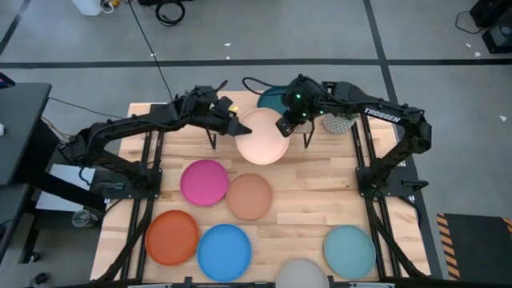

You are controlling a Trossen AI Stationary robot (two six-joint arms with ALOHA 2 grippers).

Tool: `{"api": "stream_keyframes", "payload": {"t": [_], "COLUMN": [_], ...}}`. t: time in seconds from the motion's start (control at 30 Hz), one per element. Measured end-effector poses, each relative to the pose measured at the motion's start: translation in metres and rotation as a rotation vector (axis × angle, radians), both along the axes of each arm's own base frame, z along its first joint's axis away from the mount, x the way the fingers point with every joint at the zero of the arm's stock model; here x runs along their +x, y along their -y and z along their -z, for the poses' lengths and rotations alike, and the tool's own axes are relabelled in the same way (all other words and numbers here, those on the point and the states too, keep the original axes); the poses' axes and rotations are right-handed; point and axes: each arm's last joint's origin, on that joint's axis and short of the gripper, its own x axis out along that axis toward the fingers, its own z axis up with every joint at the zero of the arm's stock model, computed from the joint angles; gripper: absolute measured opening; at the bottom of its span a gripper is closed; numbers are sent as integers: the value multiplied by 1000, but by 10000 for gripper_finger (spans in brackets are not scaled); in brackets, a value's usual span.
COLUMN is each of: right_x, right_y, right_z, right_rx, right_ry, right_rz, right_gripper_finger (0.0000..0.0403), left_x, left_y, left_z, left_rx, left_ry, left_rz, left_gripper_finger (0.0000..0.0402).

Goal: Place and stack plates onto a shelf
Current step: Put the light orange plate on the shelf

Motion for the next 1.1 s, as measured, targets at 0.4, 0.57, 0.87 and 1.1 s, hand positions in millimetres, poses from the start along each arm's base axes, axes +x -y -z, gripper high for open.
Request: {"api": "stream_keyframes", "payload": {"t": [0.4, 0.57, 0.87, 1.1], "right_x": [-1, -8, -40, -48], "right_y": [17, 33, 52, 47], "right_z": [-8, -21, -71, -69], "right_rx": [-19, -59, -230, -213], "right_ry": [102, 146, 149, 84], "right_rz": [8, 19, 76, 51], "right_gripper_finger": [86, 135, 205, 214], "left_x": [-11, -19, -50, -77], "left_y": [-26, -39, -75, -99], "left_z": [1, -1, 9, 17], "left_rx": [-25, -36, -27, 32], "left_ry": [4, 22, -86, -206], "left_rz": [-104, -120, -218, -343], "left_gripper_finger": [50, 53, 64, 60]}}
